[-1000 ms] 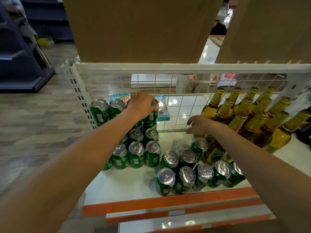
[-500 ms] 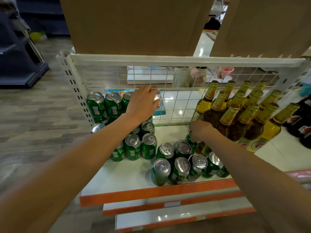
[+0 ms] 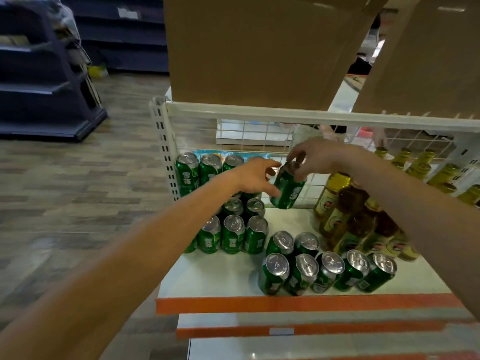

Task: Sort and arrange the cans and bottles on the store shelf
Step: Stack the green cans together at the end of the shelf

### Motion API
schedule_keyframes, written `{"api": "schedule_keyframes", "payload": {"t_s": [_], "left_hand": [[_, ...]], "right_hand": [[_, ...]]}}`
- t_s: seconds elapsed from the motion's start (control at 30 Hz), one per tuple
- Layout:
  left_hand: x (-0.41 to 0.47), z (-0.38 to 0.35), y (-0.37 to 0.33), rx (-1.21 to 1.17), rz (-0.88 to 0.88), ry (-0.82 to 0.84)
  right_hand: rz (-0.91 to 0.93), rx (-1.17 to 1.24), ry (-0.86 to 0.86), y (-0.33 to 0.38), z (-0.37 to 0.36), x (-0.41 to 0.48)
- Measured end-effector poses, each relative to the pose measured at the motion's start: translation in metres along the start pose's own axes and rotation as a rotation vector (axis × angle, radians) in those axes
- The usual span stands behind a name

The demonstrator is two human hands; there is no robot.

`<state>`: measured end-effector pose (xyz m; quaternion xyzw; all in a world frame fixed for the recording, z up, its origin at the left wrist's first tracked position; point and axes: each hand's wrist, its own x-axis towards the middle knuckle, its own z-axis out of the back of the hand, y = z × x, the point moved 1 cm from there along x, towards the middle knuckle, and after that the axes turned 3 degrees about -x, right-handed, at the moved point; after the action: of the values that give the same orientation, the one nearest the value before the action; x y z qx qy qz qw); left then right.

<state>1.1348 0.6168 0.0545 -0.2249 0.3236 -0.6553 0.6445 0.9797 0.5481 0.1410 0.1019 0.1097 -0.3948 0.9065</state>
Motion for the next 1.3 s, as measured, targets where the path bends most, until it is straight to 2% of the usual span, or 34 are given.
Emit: {"api": "schedule_keyframes", "payload": {"t_s": [0.1, 0.23, 0.43, 0.63, 0.8, 1.1, 1.3], "left_hand": [[-0.023, 0.017, 0.012, -0.006, -0.055, -0.089], [-0.059, 0.033, 0.037, -0.038, -0.042, -0.249], [-0.103, 0.039, 0.082, -0.09, 0.075, -0.491], [-0.122, 0.055, 0.134, -0.219, 0.238, -0.658], [-0.121, 0.055, 0.153, -0.19, 0.267, -0.714], [-0.111, 0.053, 0.165, -0.186, 0.284, -0.696], [-0.105, 0.043, 0.162, -0.192, 0.296, -0.695]], "right_hand": [[0.062, 0.04, -0.014, 0.034, 0.01, 0.002], [0.102, 0.092, -0.007, 0.083, 0.006, 0.019], [0.147, 0.117, -0.022, 0.159, -0.019, 0.045], [0.212, 0.232, -0.215, 0.189, -0.038, 0.059], [0.178, 0.175, -0.135, 0.166, -0.053, 0.061], [0.093, 0.167, -0.021, 0.128, -0.086, 0.069], [0.097, 0.175, -0.01, 0.124, -0.097, 0.072]]}}
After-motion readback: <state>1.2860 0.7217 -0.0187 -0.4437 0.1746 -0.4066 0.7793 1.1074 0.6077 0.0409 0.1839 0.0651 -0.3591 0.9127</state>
